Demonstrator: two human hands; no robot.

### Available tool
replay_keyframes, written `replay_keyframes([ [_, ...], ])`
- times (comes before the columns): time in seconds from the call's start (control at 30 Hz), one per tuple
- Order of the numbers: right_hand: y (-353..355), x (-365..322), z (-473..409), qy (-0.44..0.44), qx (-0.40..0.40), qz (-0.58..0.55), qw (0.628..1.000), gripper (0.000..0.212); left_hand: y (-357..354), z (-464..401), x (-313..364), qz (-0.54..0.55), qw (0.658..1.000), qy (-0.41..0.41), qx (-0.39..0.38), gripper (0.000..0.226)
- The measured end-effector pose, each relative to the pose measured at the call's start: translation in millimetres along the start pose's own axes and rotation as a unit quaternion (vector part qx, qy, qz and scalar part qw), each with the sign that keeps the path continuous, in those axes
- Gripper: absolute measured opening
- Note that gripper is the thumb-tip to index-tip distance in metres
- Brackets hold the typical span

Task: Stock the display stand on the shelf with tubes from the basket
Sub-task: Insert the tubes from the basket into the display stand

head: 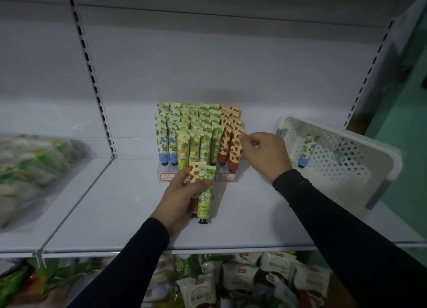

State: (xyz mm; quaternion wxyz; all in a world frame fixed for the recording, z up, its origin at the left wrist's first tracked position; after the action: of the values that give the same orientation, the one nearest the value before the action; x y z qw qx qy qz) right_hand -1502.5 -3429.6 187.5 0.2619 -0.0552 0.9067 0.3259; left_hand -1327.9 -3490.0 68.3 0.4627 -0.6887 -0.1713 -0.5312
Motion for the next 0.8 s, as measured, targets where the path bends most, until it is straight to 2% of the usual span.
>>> replay_keyframes([
  [0.17,-1.6,-0.2,-2.1,0.017,0.01,-0.007,1.0,0.039,-0.3,0.8,1.2,0.003,1.0,-0.001,-0.002,0.05],
  [0.3,-1.4,-2.4,-3.0,0.024,0.014,-0.012,1.0,0.033,0.9,0.4,0.0,0.004,1.0,0.003,0.001,0.043],
  [0.6,-7.7,-6.6,-7.9,0.07,-0.007,0.019,0.997,0.038,0.7,-0.3,0.2,0.004,1.0,-0.002,0.004,0.039],
  [0.8,-3.1,-3.8,-6.4,0.076,0.015,0.012,0.997,0.037,1.7,-0.9,-0.2,0.003,1.0,0.002,0.006,0.043],
])
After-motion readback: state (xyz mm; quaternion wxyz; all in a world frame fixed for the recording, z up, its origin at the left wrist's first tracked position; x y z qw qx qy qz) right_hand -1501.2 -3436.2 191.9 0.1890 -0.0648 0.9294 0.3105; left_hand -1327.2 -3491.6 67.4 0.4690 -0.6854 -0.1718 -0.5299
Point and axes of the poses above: each hand's wrist, its own z-axis away from the middle knuckle, its own y-axis out of the back of the hand, x = y × z, the point moved 9 cm from there along -z, towards the middle knuckle, and after that the axes turned 4 degrees about x, right-handed, at the moved point
